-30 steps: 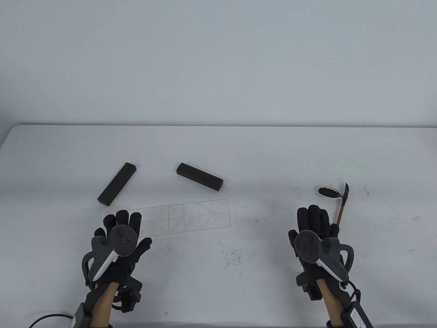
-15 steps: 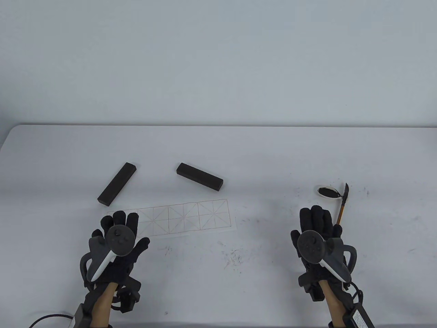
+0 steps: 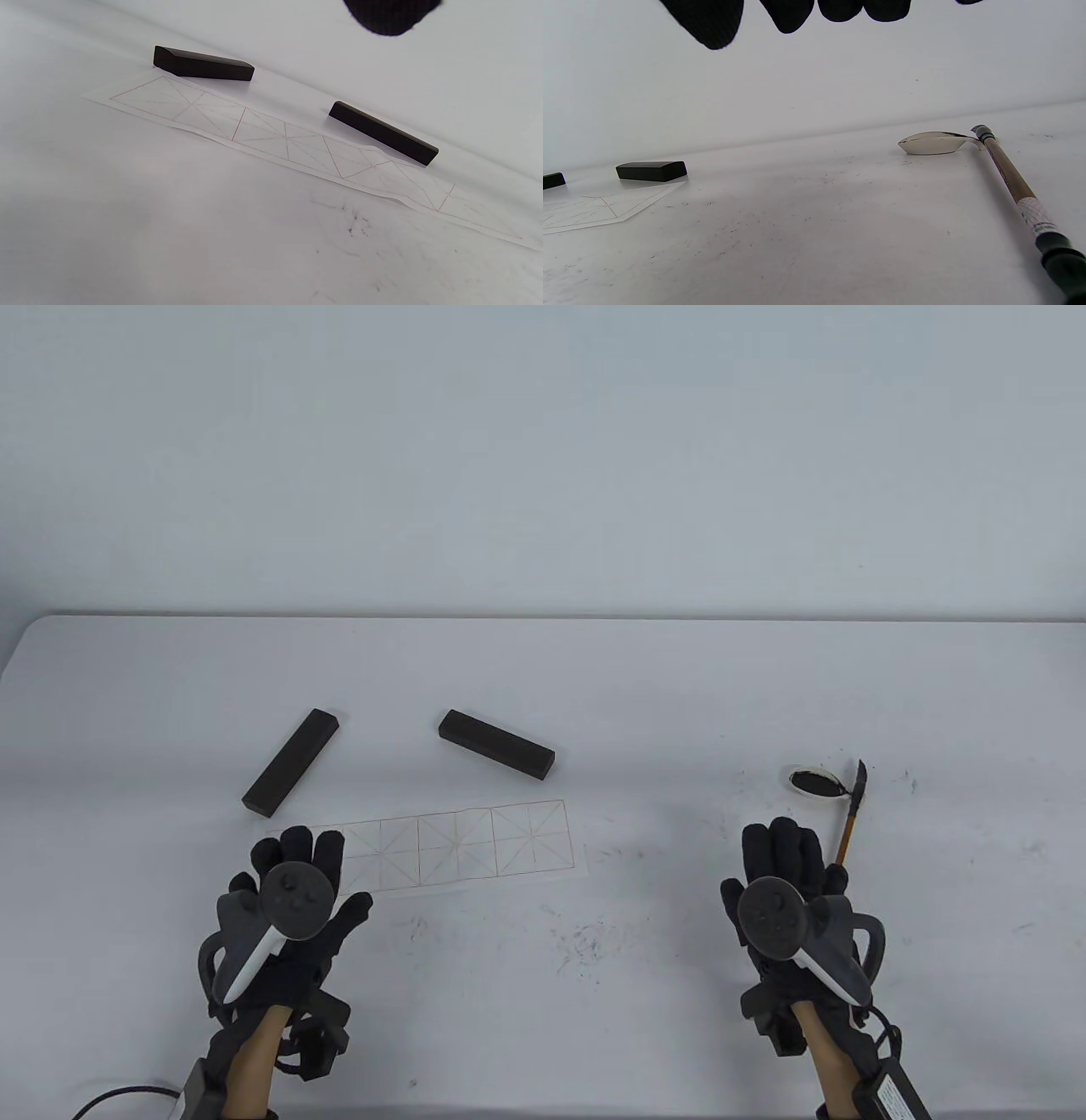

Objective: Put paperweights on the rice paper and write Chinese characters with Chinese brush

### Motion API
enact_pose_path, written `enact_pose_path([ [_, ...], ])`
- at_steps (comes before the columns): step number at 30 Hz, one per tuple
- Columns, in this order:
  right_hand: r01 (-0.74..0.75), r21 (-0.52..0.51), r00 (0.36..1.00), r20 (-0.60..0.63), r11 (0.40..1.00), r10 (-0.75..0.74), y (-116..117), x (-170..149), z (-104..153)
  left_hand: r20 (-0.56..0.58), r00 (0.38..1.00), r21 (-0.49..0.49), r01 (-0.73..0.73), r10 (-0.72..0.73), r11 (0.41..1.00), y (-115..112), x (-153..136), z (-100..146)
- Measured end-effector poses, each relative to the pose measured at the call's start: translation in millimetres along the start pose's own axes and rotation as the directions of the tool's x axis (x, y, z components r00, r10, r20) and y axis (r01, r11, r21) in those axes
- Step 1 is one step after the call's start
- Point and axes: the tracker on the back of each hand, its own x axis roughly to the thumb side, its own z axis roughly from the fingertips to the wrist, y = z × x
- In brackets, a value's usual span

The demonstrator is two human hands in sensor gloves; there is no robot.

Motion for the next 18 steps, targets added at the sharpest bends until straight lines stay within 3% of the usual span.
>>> enact_pose_path([
  [8,0.008,0.004,1.0,0.007,1.0,-0.008,1.0,0.0,-0.5,0.018,1.0,-0.05,-0.007,0.008,0.999,4.7,22.3,-18.9],
  [18,0.029,0.007,0.999,0.014,1.0,-0.03,1.5,-1.0,-1.0,-0.031,0.999,-0.173,0.032,-0.038,0.984,-12.7,51.6,-60.7],
])
